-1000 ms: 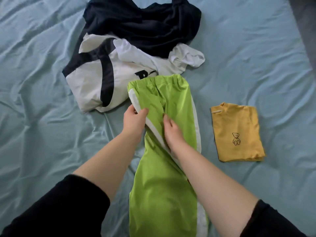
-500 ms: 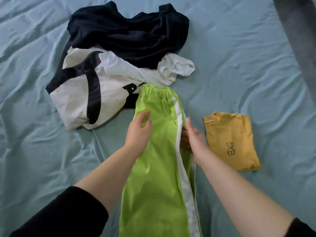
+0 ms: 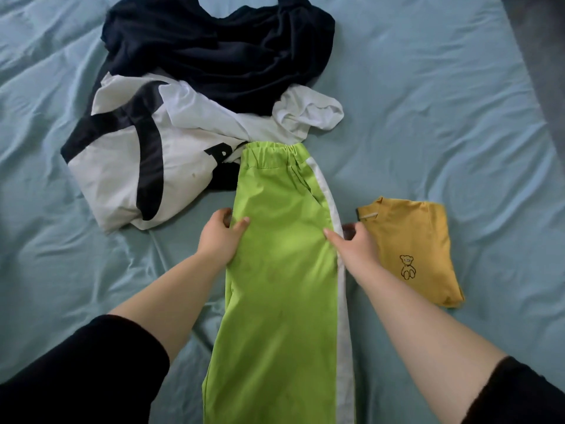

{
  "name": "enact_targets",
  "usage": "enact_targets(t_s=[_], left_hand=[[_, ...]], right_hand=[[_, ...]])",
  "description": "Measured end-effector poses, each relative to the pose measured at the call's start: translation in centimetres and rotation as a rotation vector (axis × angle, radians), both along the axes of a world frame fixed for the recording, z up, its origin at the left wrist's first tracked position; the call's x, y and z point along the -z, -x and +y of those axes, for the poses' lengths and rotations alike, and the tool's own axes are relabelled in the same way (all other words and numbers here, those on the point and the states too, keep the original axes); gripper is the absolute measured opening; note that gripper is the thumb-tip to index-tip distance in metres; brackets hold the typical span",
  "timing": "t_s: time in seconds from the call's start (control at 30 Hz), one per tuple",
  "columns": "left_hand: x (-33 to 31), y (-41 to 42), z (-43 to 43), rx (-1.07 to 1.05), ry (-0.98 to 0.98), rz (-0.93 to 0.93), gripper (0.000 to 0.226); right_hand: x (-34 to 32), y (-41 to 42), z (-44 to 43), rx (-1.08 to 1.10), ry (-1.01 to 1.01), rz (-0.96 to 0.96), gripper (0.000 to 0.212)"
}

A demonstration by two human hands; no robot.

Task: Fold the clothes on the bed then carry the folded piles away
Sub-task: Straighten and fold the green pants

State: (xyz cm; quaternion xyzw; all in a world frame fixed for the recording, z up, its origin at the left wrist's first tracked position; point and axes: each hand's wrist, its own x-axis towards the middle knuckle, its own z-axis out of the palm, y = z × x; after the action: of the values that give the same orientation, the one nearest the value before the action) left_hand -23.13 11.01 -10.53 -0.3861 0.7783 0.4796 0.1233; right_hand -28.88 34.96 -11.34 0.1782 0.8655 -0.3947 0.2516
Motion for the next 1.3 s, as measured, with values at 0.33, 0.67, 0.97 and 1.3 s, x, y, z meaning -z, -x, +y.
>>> enact_targets(t_s=[0.33,0.67,0.97,1.3], left_hand=[[-4.5,3.8,-4.7,0.415,0.062,0.040,0.014],[-15.4,13.1,-8.1,0.043,-0.017,0.483,0.033],[-4.3,4.3,-4.2,0.914,0.667,-0.033,0.087],[4.2,-3.8,-1.4,0.991,0.720,-0.151,0.091]], right_hand=[[-3.0,5.4,-0.3,-0.125,0.198,-0.176,0.011],[-13.1,13.3,-9.7,-0.020,0.302,0.395,0.017],[-4.2,4.4,-11.0,-1.035,-0.387,0.329,0.064],[3.6,-2.8,-5.2,-1.114,-0.623,0.335,0.073]])
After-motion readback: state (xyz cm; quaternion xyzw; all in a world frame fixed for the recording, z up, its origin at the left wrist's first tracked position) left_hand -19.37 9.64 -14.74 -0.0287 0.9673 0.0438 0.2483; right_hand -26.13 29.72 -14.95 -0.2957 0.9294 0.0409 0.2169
